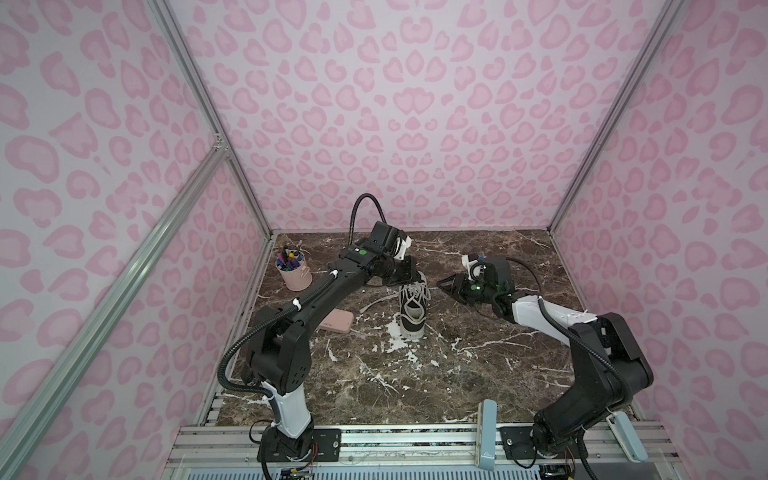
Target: Tie the shoes
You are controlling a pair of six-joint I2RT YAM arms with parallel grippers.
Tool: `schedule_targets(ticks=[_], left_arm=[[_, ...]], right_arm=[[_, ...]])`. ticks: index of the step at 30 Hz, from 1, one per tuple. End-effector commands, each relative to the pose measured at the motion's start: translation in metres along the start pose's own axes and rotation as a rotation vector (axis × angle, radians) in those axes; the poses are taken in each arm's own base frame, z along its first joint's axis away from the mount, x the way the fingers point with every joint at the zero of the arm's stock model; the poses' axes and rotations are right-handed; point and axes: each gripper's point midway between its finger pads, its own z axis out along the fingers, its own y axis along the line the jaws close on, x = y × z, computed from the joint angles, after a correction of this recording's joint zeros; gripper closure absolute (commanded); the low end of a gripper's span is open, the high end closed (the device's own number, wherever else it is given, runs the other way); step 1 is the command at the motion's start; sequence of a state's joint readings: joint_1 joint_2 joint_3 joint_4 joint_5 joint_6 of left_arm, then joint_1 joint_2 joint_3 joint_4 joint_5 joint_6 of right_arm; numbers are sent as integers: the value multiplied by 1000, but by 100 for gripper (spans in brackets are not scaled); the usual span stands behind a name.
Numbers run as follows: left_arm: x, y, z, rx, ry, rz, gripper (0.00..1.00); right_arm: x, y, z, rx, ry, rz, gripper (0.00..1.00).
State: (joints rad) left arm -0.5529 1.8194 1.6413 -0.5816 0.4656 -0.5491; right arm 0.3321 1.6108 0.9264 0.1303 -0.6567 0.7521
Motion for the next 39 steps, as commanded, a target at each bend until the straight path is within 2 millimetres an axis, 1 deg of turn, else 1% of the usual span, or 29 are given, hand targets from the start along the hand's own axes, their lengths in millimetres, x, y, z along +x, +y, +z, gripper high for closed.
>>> schedule_targets(ticks=[1, 4, 8, 11, 15, 20, 24, 28, 34, 35, 37, 39], left_arm=[[-4, -11, 2, 19, 16, -2, 97], [-11, -21, 4, 38, 13, 7, 97], [-20, -31, 1, 65, 5, 10, 97], [-22, -35, 1, 80, 4, 5, 97], [-24, -39, 1, 97, 4, -2, 97], [-25, -41, -1, 103, -1, -2, 97], [-23, -41, -2, 105, 4, -2, 97], [-22, -42, -4, 103, 4, -1, 97], [-15, -35, -4, 85, 10, 0, 95], [-15, -33, -4, 80, 8, -2, 94], [-15, -31, -5, 72, 4, -2, 91], [-18, -26, -9, 56, -9, -4, 83]], right_arm=[[21, -21, -6, 148, 85, -215, 59], [19, -12, -6, 124, 72, -283, 57], [11, 8, -1, 23, 20, -317, 54], [4, 19, 6, -23, -2, -335, 53], [-6, 40, 16, -123, -19, -330, 52], [-9, 51, 32, -166, -14, -330, 52], [-13, 54, 40, -201, -26, -311, 53], [-17, 52, 45, -197, -29, -305, 58], [-18, 50, 51, -202, -25, -290, 79], [-18, 49, 51, -200, -27, -288, 81], [-18, 49, 52, -198, -27, -282, 83], [-16, 47, 51, -189, -18, -276, 86]])
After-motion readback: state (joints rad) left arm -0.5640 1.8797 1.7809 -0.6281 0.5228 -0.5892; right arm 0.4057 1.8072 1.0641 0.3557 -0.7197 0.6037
